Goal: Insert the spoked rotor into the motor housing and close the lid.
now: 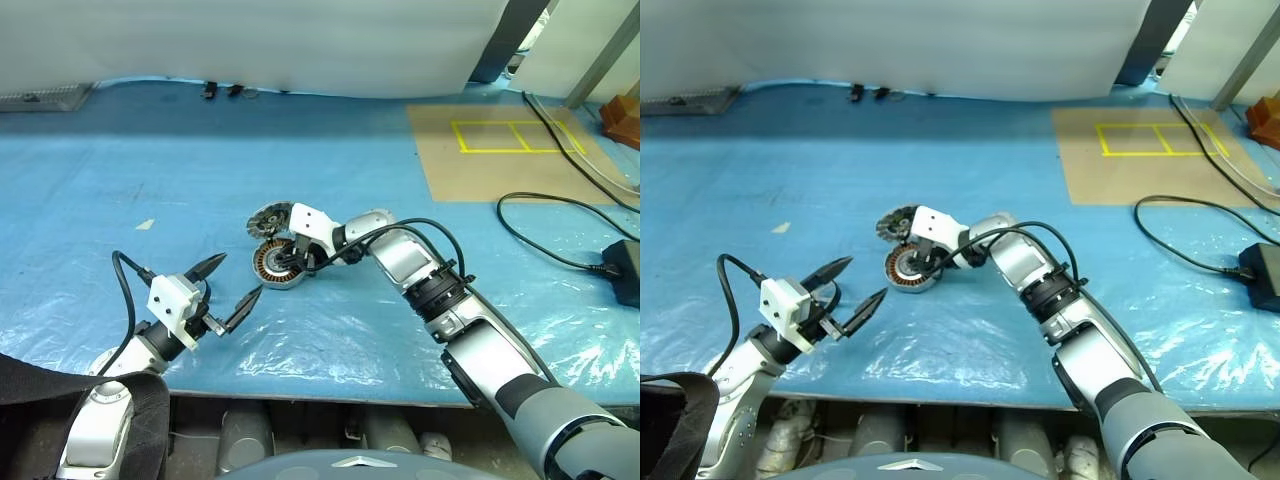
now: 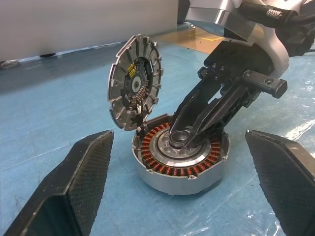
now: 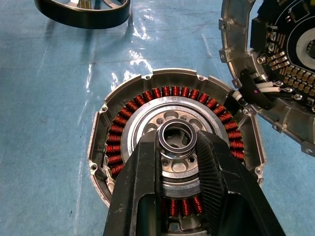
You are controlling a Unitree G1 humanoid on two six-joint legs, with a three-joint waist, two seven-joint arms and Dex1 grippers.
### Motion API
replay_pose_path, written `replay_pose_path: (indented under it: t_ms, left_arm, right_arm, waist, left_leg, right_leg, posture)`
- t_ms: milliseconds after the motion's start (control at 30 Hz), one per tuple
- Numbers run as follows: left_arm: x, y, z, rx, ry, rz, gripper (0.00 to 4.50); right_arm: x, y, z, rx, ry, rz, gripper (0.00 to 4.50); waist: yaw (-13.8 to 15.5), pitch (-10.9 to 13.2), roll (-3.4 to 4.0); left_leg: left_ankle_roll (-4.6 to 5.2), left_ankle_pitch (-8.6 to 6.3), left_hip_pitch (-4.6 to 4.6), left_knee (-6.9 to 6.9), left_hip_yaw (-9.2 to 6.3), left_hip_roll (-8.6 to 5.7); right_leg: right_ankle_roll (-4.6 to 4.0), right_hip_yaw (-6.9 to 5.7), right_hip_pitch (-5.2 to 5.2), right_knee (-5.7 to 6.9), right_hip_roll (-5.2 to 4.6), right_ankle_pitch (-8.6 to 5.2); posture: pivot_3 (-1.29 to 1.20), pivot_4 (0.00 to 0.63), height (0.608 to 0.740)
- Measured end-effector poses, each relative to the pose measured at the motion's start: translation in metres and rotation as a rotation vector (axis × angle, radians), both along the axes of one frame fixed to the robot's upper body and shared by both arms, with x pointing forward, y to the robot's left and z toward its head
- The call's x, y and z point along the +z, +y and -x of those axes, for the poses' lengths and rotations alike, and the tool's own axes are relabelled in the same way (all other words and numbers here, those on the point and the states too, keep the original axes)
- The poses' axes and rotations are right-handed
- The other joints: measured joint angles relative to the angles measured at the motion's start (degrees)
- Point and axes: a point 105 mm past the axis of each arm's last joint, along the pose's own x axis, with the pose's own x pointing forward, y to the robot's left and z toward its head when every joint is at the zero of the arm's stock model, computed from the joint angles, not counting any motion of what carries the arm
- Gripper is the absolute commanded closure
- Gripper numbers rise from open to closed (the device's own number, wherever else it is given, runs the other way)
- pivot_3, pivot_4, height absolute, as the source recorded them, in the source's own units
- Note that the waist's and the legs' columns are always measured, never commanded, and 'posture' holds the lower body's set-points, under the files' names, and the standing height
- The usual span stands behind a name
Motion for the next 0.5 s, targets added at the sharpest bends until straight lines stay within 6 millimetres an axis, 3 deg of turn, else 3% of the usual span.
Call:
replay_pose_path:
  t_ms: [267,500]
  left_arm:
    - [-0.0005,0.0004,0.0001,0.004,0.001,-0.001,0.0]
    - [-0.0001,0.0001,-0.0003,0.002,0.0,-0.002,0.0]
  right_arm:
    - [-0.0019,-0.0005,-0.0014,0.002,-0.004,0.0,3.8]
    - [-0.0031,-0.0011,-0.0038,-0.01,-0.001,-0.004,1.39]
  waist:
    - [0.0,0.0,0.0]
    - [0.0,0.0,0.0]
  left_leg:
    - [0.0,0.0,0.01,0.01,0.0,0.0]
    - [0.0,0.0,0.04,0.06,0.0,-0.01]
  right_leg:
    - [0.0,0.02,0.0,0.01,0.0,0.0]
    - [0.0,0.04,0.0,0.09,-0.01,0.0]
  posture:
    - [0.0,0.15,0.74]
    - [0.0,0.15,0.74]
